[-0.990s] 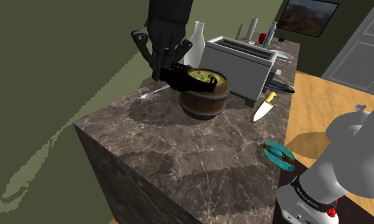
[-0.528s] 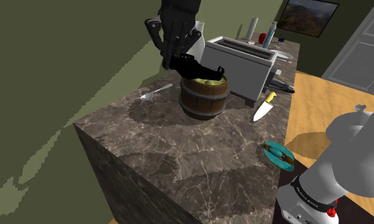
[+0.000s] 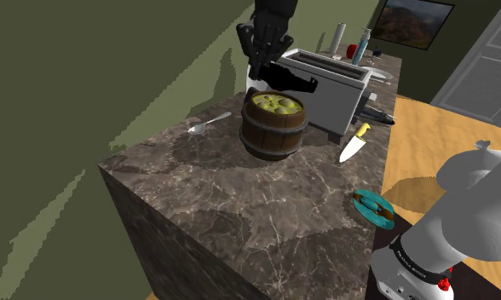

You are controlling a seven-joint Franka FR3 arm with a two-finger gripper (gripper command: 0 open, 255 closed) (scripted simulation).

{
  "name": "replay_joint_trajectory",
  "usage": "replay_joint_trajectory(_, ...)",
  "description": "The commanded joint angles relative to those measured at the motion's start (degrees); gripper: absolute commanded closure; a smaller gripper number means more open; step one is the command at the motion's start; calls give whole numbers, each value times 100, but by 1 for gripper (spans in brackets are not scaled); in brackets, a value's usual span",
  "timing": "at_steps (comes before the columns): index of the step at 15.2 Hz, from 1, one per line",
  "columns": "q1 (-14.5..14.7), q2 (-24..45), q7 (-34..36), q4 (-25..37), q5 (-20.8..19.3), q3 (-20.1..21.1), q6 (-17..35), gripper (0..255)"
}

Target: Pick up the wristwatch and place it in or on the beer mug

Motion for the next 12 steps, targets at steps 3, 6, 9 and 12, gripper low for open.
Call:
replay_joint_trajectory(3, -243, 24, -558, 39, 2, -311, -93, 255)
replay_joint_trajectory(6, -310, -23, -740, -172, 21, -399, 49, 255)
replay_joint_trajectory(9, -308, -82, -782, -469, 44, -400, 286, 255)
replay_joint_trajectory(12, -304, -128, -820, -749, 64, -399, 520, 255)
